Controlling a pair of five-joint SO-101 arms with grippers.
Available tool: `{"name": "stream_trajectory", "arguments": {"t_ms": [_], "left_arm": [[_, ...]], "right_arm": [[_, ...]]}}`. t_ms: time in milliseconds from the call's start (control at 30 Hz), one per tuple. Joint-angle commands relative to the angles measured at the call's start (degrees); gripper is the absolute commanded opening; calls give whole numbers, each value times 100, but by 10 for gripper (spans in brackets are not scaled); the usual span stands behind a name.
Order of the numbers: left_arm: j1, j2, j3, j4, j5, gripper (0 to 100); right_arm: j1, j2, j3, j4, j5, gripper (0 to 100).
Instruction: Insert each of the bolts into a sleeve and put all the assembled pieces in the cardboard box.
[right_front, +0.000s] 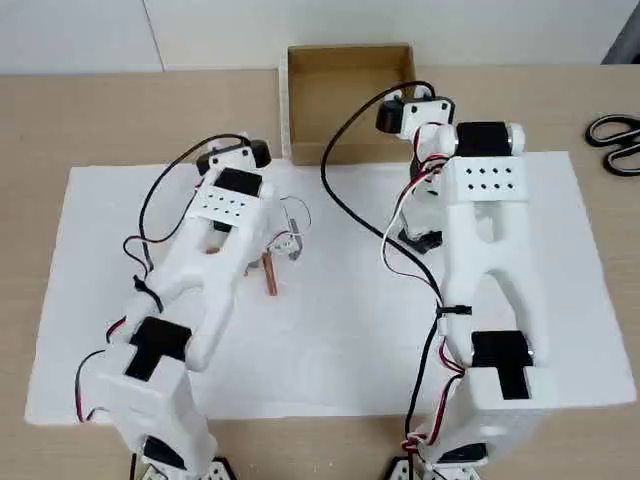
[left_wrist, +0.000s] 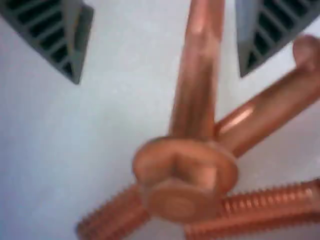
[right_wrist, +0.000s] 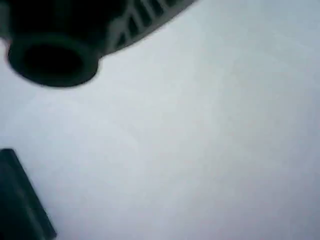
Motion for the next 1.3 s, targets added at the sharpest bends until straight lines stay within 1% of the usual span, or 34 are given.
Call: {"name": "stream_trajectory", "arguments": {"t_ms": [0,267,333,433,500,567,700,800,933,1033,1167,1267], "left_arm": [[26,18,-251,-88,62,191],[44,316,-251,-255,70,186],[35,308,-251,-264,62,148],[44,308,-251,-369,26,61],[97,299,-251,-369,-202,11],[193,299,-251,-334,-387,8],[413,290,-251,-316,-396,6],[536,35,-523,53,-571,6],[475,-607,-1367,993,-1152,6],[211,-958,-1710,1486,-1547,6],[-360,-1143,-1719,1837,-2075,6],[-897,-1160,-1719,2066,-2760,6]], "right_arm": [[48,-374,-316,127,-53,5],[40,-374,-308,127,-53,5],[48,-374,-308,127,-62,5],[40,-374,-299,127,-62,5],[31,-374,-299,127,-62,5],[31,-374,-299,127,-62,5],[31,-374,-299,127,-62,5],[31,-374,-299,127,-62,5],[31,-374,-299,127,-62,5],[31,-365,-299,119,-62,5],[31,-365,-290,119,-62,5],[31,-365,-290,119,-62,5]]}}
